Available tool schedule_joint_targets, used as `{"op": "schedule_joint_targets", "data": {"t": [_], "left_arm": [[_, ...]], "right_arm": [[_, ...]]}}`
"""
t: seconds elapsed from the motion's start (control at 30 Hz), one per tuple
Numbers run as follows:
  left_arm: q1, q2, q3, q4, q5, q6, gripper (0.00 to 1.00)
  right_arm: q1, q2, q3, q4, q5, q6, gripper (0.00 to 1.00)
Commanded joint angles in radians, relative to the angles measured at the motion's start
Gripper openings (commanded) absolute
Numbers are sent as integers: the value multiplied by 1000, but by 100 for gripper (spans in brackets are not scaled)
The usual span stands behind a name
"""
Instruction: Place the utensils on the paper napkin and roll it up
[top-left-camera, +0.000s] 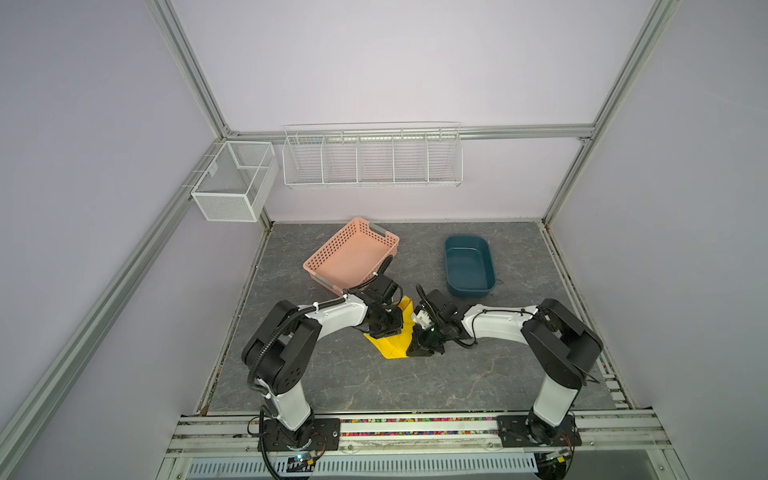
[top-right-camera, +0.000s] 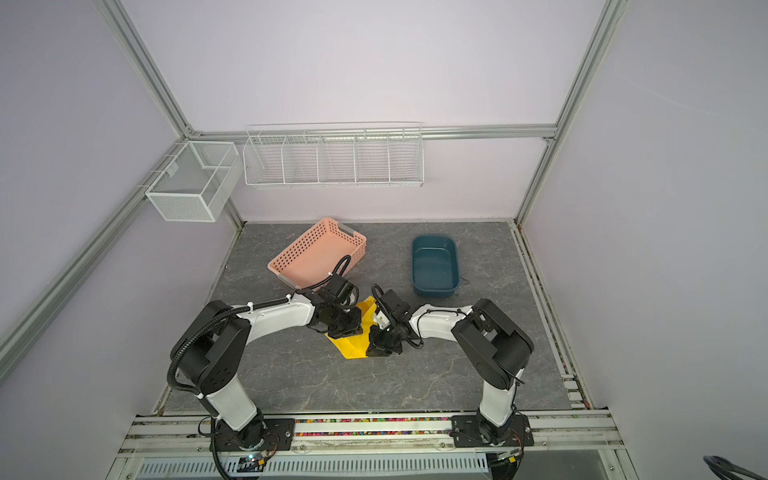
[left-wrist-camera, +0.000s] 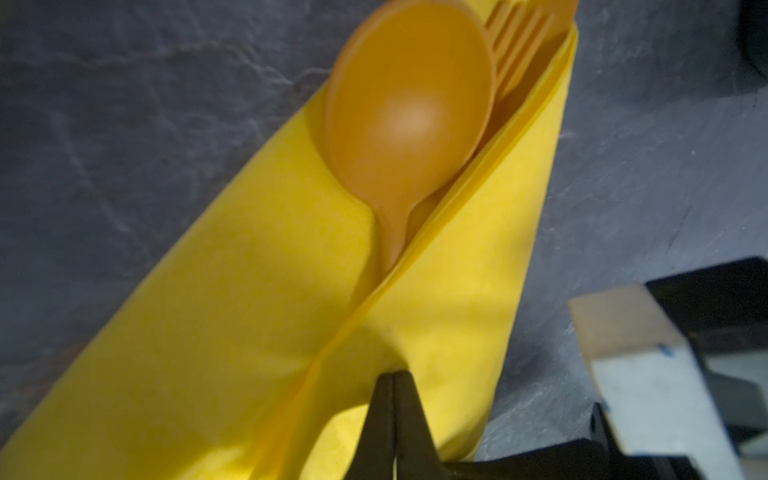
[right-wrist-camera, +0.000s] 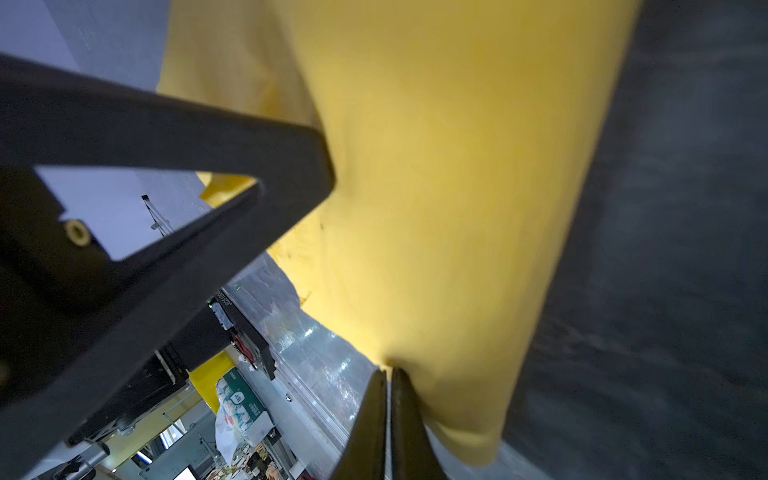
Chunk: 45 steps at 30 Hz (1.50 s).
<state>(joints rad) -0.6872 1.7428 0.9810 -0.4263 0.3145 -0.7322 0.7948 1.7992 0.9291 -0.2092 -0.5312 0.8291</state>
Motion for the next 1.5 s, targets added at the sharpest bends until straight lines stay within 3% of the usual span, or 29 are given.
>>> {"op": "schedule_joint_targets", "data": {"t": [0.0, 1.1, 1.47], "left_arm": [[-3, 40, -49, -10, -34, -7, 0], [-3, -81, 2, -31, -24, -16, 0], [-3, -4, -32, 3, 2, -29, 0]], "right_arm": [[6, -4, -14, -68, 39, -9, 10], [7, -3, -3, -85, 45, -15, 10], [7, -3, 3, -90, 45, -17, 10]]}}
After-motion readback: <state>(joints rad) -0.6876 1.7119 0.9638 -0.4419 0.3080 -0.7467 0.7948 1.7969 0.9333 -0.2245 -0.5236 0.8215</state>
